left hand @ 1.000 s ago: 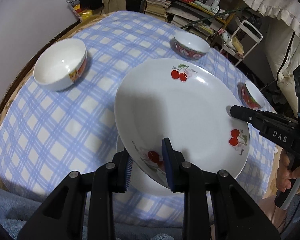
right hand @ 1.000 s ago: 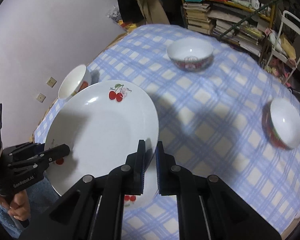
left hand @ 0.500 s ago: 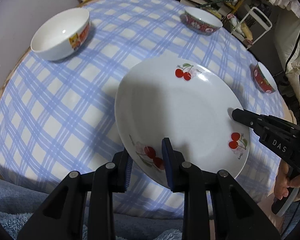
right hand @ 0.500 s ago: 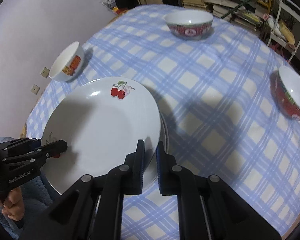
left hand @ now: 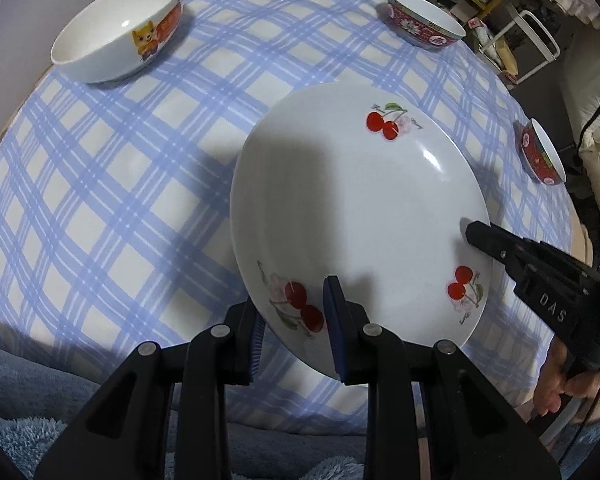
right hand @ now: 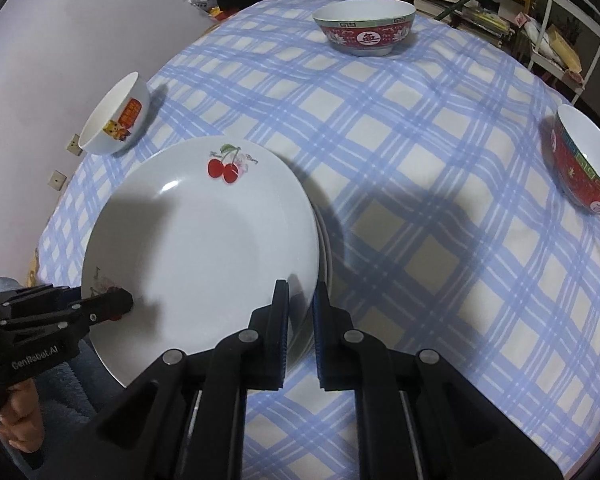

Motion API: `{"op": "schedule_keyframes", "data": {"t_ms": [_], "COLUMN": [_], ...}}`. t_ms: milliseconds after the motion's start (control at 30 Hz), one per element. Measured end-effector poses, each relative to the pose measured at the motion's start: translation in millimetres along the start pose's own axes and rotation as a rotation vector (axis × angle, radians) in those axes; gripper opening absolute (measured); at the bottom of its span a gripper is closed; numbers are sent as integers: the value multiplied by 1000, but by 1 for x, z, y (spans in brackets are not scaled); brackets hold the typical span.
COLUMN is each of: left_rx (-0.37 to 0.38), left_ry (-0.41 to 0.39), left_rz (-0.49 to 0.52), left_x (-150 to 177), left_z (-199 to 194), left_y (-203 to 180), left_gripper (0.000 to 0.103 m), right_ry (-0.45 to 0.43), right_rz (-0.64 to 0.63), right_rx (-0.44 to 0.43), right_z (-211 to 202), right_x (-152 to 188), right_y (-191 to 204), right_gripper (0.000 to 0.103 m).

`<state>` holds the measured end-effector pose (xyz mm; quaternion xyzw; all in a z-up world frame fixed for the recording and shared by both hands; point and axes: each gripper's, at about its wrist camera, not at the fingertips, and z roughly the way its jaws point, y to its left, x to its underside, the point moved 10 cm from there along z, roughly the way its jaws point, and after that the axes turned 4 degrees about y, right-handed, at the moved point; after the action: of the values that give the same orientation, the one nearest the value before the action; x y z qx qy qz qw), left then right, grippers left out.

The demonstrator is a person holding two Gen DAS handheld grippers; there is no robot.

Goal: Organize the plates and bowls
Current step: 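Lift the cherry plate with both tools and carry it over the plate stack, then lower the plate onto the stack and open both tools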

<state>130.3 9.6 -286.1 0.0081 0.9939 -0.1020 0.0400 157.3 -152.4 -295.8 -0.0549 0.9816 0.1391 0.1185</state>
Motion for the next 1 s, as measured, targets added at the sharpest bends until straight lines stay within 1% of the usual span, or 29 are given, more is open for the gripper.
{"op": "schedule_keyframes", "data": {"t_ms": [100, 167, 333, 367, 400, 433, 500, 533, 633, 700, 767, 1000], "left_rx": [8, 0, -16, -25, -57, -83, -51, -30, -67, -71, -63, -98], "left_ry": [7, 20, 24, 25, 23, 24, 33, 41, 19, 13, 19, -9], "left_rz": [-12, -2, 10, 10, 10, 9, -4, -13, -11, 0, 0, 17], "left_x": [0, 1, 3, 4, 3, 3, 3, 3, -1, -3, -3, -6], "left_z": [1, 3, 3, 3, 3, 4, 5, 5, 3, 3, 4, -1], "left_y": [1, 1, -2, -1, 2, 6, 6, 6, 9, 8, 6, 5], "left_gripper": [27, 27, 27, 27, 27, 26, 26, 26, 27, 27, 28, 29], "right_ry": [-4, -10, -17, -18, -23, -29, -43, -49, -33, -20, -26, -34], "right_rz": [3, -1, -32, -41, -51, -57, -76, -91, -108, -104, -92, -56], "right_rx": [-2, 5, 60, 70, 75, 66, 43, 59, 71, 82, 68, 35], "right_z": [-1, -1, -2, -2, -3, -4, -7, -8, -2, 1, 0, 2], "right_x": [0, 0, -1, -1, -1, -2, -4, -4, -3, -2, -4, -7], "right_y": [0, 0, -2, -2, -2, 0, 7, 9, 12, 9, 7, 5], "right_gripper": [12, 12, 12, 12, 12, 10, 10, 10, 10, 11, 11, 11]}}
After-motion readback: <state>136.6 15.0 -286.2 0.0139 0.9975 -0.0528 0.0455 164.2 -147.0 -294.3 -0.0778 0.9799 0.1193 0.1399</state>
